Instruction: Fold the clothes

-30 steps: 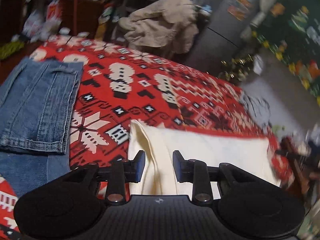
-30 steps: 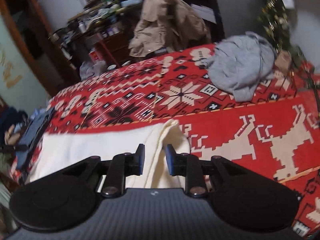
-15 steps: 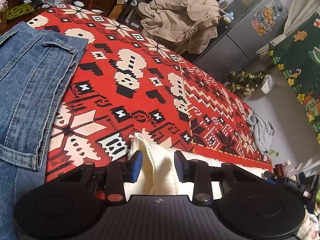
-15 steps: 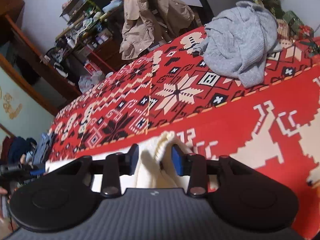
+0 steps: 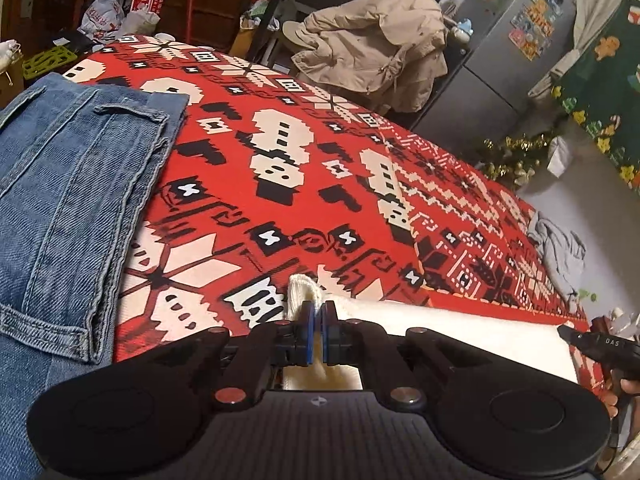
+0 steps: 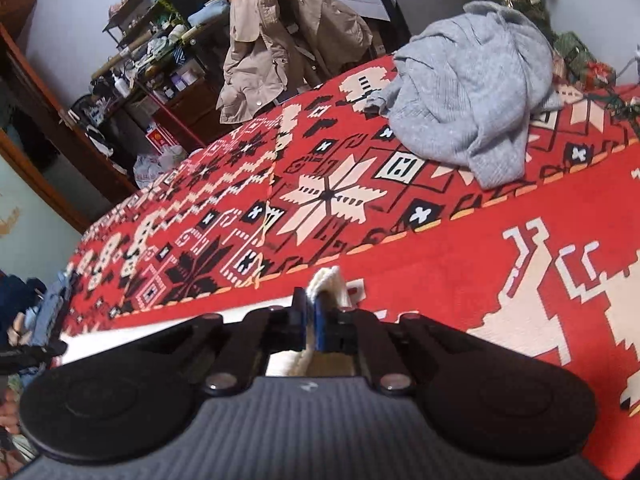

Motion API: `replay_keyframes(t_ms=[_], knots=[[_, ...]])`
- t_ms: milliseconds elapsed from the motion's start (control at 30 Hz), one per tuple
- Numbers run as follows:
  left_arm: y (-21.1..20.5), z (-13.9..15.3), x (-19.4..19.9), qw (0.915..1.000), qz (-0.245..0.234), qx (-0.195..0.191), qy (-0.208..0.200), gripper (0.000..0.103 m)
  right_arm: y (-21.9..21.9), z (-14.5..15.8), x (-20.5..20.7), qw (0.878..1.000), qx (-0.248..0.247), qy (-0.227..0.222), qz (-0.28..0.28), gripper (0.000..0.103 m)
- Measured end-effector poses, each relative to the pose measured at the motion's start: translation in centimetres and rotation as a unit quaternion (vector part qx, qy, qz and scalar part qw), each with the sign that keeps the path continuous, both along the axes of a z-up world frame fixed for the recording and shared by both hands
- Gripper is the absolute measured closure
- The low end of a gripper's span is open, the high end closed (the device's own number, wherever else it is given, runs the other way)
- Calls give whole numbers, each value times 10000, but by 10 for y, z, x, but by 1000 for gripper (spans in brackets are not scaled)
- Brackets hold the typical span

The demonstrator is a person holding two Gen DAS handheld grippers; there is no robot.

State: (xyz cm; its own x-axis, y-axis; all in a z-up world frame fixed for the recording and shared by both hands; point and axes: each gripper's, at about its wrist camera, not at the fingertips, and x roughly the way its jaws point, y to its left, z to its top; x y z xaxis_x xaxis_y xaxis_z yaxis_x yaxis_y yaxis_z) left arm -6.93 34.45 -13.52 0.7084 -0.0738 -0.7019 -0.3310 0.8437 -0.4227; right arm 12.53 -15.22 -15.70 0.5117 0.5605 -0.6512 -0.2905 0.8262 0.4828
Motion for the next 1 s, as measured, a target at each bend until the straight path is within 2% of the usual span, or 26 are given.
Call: replay_keyframes(t_ms=[33,133,200,233,267,333,367,433,500,633,700,867,1000], knots=[[1,0,-2,10000,40,-22,-12,94,-1,1,0,10000,34,30,-29,99],[0,11,-11,9994,147,318,-42,93,-5,8,-8,9999,103,-58,-79,96],[-3,22,-17,9984,84,550,-104,93,-9,18,-18,9996,-4,-259,-115,88],[-7,27,-21,9977,24,664,-146,93,-11,24,-23,9992,-81,-372,-135,80],[-13,33,-24,9969,-71,759,-212,93,-13,29,-28,9985,-185,-492,-132,79],[-27,44,-31,9947,-249,931,-355,93,-15,41,-39,9968,-350,-706,-100,79],[-37,48,-33,9934,-356,1005,-422,93,-15,47,-45,9959,-408,-798,-70,83],[-60,52,-37,9905,-613,1108,-534,93,-7,59,-65,9926,-561,-1060,164,90],[-86,53,-40,9869,-884,1203,-608,93,5,69,-88,9871,-740,-1349,444,90],[-132,41,-48,9809,-1446,1095,-706,93,29,64,-127,9796,-893,-1502,991,90],[-148,29,-50,9797,-1601,1077,-551,93,38,59,-146,9750,-1008,-1544,1240,90],[-158,4,-68,9806,-1552,1172,-233,93,39,41,-187,9603,-1402,-1683,1728,90],[-156,-3,-86,9798,-1457,1357,-197,93,24,22,-207,9600,-1587,-1584,1679,90]])
